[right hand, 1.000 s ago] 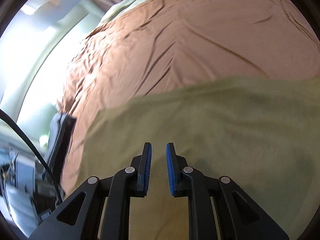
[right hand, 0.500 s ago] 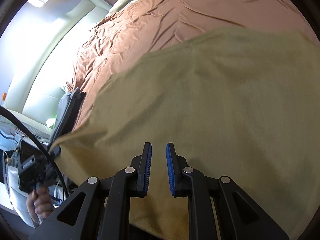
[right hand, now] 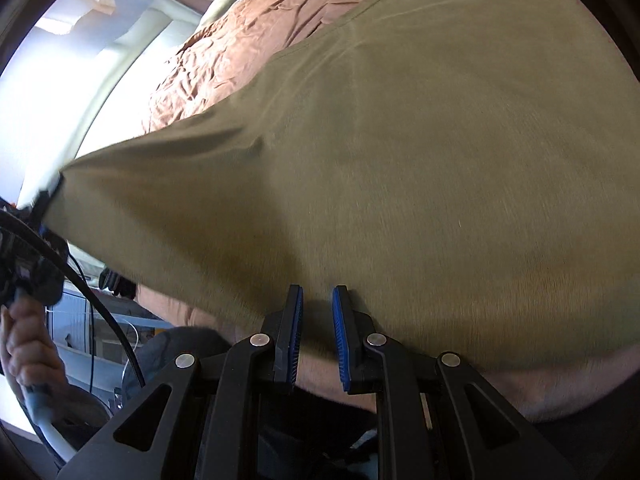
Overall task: Fold small clothes
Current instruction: 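Lift the folded shirt with the left gripper and drag it across the bed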
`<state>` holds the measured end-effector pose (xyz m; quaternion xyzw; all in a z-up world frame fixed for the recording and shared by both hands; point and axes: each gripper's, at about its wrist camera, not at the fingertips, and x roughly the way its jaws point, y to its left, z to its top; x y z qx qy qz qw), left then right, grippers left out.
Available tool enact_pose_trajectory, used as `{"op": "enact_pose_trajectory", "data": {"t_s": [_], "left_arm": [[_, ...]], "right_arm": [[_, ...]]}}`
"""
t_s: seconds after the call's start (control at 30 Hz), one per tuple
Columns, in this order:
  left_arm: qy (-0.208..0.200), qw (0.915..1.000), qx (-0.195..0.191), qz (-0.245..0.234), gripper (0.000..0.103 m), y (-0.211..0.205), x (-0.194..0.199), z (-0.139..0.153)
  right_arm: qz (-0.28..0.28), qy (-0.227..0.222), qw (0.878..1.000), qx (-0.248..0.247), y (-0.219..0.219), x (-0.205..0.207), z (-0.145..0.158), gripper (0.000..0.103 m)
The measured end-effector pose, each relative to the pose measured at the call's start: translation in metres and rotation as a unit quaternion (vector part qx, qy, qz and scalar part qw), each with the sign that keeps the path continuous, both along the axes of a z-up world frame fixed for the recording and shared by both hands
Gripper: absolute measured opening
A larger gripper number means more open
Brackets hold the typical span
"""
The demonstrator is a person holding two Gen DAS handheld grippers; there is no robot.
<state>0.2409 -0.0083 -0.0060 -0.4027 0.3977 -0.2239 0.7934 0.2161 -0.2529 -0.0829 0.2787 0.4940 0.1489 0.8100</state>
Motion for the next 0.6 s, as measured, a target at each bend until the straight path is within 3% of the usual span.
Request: {"op": "enact_pose_trajectory", "data": {"t_s": [0.27,0.6], "left_arm": [[-0.022,0.9984,0.006,-0.052,0.007,-0.050,0.019,0.022],[-0.030,0.9932,0.011,-0.112,0.007,-0.119,0.037,0.031]], "right_arm": [[-0.002,-0.007,1.000,0.024,-0.008,-0.012,0.006,0.012],[-0.061,-0.082,0.994,0.037,-0.078,-0.049,0.066,0.013]]}}
